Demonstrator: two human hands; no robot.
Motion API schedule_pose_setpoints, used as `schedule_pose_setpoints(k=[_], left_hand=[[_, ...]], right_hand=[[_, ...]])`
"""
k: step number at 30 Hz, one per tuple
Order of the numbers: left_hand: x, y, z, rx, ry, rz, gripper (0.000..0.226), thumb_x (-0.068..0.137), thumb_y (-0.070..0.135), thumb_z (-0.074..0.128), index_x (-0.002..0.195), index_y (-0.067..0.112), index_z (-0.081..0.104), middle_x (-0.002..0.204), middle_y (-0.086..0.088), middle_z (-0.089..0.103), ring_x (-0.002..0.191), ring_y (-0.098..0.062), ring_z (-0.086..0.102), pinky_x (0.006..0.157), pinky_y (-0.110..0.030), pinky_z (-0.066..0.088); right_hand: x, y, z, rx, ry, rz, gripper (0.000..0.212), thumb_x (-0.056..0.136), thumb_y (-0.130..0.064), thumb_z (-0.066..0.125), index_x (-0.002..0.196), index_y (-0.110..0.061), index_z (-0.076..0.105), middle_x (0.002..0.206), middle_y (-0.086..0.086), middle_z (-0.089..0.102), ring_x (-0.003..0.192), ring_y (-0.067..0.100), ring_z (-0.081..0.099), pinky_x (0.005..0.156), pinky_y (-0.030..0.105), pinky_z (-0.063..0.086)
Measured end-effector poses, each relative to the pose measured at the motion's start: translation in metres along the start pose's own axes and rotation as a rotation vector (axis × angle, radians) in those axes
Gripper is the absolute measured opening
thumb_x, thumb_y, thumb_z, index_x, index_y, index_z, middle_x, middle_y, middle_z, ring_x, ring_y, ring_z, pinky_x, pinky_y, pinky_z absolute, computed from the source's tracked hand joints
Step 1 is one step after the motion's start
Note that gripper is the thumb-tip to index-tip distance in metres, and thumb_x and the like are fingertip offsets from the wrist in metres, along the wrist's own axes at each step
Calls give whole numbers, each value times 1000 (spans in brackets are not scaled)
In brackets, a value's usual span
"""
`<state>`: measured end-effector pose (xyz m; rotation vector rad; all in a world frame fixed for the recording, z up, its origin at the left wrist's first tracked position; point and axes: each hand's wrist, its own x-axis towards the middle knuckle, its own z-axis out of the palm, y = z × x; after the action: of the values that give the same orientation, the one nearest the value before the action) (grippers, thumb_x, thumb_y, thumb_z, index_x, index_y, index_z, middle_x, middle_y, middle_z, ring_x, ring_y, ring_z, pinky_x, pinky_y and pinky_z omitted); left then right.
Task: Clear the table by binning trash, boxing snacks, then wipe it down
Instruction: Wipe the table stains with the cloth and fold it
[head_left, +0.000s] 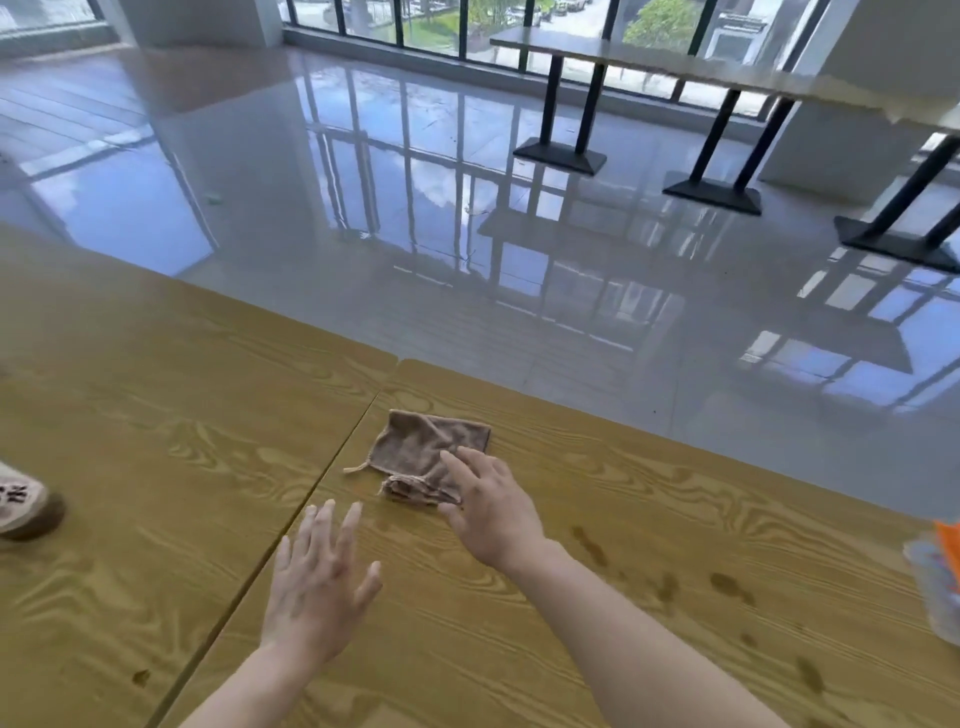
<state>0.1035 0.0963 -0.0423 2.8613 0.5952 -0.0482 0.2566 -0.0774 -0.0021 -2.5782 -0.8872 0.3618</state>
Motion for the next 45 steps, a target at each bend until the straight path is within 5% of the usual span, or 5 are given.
schedule_pose_setpoints(k=[6,22,34,39,45], left_hand=[[18,-32,33,111,-40,84,83,88,70,2,155,23,11,163,-12,10,150,-29,2,120,-51,8],[19,-32,62,19,-54,217,74,92,63,20,153,22,23,163,-11,10,150,-26,-4,120,-50,1],[-45,141,85,-46,-123,588,66,93,52,29,152,24,28,162,-8,18,150,-24,-1,118,-51,3],[-78,204,109,84,-164,616,73,90,64,12,155,29,13,164,-9,1,148,-27,-16,117,-60,-8],[-88,223,120,156,-115,570,78,88,72,15,155,31,9,164,-12,1,149,-30,-13,116,-62,-5]], right_hand=[[76,-24,50,-148,-111,77,73,98,-62,40,156,-44,1,166,-1,-12,152,28,-12,124,47,-3],[-50,28,94,-130,11,113,53,98,-67,17,149,-52,18,164,-14,-9,151,14,-17,121,36,-13],[-300,109,75,-103,322,190,33,87,-59,62,110,-36,69,152,-13,45,144,14,37,113,37,32],[-371,151,64,-129,484,474,26,86,-42,63,79,-17,65,113,-6,62,113,21,60,96,37,49],[-384,175,63,-80,408,810,67,94,-48,51,154,-34,26,164,-4,16,149,20,14,119,39,19]])
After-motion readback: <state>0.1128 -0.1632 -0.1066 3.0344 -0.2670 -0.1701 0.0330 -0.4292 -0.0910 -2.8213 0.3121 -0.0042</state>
